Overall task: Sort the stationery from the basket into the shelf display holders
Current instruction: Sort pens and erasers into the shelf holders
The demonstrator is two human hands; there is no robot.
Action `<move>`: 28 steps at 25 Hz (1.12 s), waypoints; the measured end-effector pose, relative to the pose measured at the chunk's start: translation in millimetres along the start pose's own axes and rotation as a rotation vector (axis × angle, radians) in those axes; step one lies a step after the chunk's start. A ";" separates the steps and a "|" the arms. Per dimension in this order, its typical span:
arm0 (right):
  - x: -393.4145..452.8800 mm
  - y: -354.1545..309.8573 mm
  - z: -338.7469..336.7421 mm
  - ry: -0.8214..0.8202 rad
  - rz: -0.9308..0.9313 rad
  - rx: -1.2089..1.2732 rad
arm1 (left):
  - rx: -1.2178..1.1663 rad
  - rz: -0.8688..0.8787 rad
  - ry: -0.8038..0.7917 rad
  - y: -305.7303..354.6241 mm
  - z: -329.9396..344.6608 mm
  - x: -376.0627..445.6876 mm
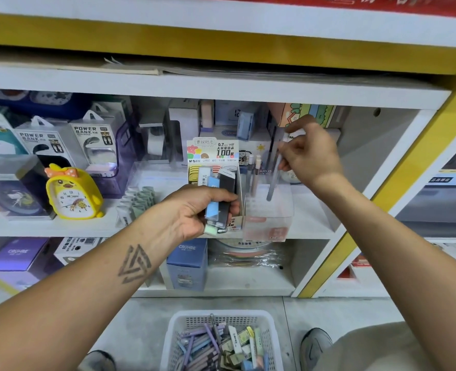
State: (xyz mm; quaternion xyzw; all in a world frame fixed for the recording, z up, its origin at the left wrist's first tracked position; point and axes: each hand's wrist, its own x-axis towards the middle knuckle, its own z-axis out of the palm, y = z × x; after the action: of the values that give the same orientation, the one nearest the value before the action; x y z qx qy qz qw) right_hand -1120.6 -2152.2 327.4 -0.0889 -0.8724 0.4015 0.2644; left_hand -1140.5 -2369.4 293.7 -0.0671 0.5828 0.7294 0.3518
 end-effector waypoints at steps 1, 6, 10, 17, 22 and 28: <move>-0.7 2.8 2.1 -0.006 -0.037 -0.057 | 0.003 0.002 0.003 -0.3 0.4 0.4; -2.7 10.6 11.5 -0.062 -0.134 -0.141 | 0.026 0.011 0.004 -1.3 1.7 1.0; -6.0 13.2 22.9 -0.105 -0.196 -0.196 | 0.012 0.018 -0.001 -0.5 -0.1 1.8; -10.3 13.2 34.6 -0.197 -0.280 -0.291 | 0.013 0.021 -0.008 0.6 -1.6 1.5; -11.7 10.2 37.8 -0.236 -0.213 -0.541 | 0.001 0.016 -0.022 1.1 -2.8 -0.2; -25.8 -22.0 39.6 -0.420 0.163 0.194 | -0.034 0.028 -0.078 2.9 -0.7 -0.9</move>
State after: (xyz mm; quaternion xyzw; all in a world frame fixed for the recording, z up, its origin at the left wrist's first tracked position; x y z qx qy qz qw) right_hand -1118.6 -2202.2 312.5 -0.0478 -0.8555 0.5130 0.0513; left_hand -1141.8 -2370.6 296.3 -0.0365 0.5570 0.7461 0.3628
